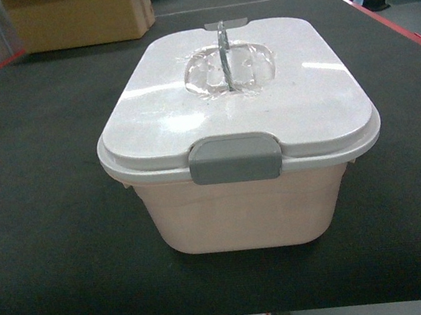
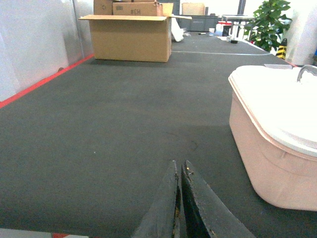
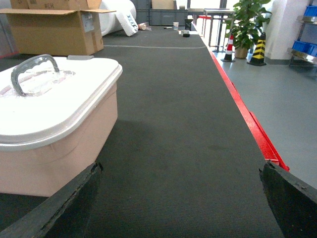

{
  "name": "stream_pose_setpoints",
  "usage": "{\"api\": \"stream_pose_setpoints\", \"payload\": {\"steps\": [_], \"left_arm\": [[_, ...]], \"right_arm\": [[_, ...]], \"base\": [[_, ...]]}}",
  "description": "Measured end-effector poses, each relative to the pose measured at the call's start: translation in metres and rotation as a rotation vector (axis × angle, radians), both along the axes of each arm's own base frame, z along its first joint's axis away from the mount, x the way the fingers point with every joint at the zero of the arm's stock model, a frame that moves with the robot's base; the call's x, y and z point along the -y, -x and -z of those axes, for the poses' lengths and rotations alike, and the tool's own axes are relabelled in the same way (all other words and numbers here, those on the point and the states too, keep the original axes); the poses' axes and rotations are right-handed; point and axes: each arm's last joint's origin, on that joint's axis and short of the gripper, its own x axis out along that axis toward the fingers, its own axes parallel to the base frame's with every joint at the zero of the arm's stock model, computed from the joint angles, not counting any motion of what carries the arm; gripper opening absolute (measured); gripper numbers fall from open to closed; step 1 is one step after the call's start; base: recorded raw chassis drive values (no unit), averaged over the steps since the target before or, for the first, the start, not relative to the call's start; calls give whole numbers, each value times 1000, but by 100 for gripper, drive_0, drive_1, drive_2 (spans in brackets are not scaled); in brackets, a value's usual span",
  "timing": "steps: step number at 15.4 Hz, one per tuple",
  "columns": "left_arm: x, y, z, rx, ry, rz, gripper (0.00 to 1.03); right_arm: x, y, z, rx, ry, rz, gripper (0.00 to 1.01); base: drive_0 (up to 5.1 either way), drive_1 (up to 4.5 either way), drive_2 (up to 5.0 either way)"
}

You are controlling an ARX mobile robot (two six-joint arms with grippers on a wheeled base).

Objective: Pick capacitor and pack into box

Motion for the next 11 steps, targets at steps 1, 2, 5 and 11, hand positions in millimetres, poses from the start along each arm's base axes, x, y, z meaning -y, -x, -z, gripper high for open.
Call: {"api": "stream_pose_setpoints", "payload": {"steps": [1, 2, 5, 11], "left_arm": [[0, 2, 1, -14, 0, -1, 2], [0, 7, 6, -53, 0, 2, 2], [0, 11, 3, -11, 0, 0, 2], [0, 11, 4, -16, 0, 0, 99]], "right_arm": [[0, 0, 0, 0, 0, 0, 98], [0, 0, 0, 0, 0, 0, 98], [0, 0, 0, -1, 0, 0, 98], [0, 0, 0, 0, 0, 0, 98]], "base": [[0, 0, 0], [0, 0, 0], [0, 0, 0], [0, 0, 0]]}}
